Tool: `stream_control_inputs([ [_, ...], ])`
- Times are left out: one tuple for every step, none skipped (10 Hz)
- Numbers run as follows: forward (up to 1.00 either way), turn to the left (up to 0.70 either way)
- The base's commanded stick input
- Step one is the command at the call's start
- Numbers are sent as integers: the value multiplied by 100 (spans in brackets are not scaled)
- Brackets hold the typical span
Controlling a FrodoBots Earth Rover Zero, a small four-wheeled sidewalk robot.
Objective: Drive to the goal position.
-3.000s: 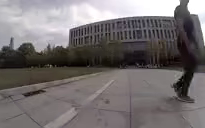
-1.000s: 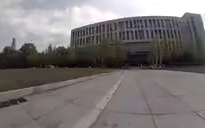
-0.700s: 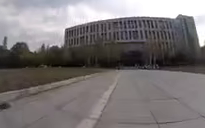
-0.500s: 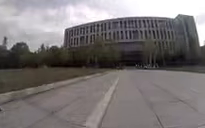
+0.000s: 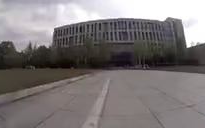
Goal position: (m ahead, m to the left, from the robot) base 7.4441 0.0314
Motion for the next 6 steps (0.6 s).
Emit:
stream_control_inputs([
  [100,-7],
  [100,-30],
  [100,-38],
  [100,-35],
  [100,-29],
  [100,2],
])
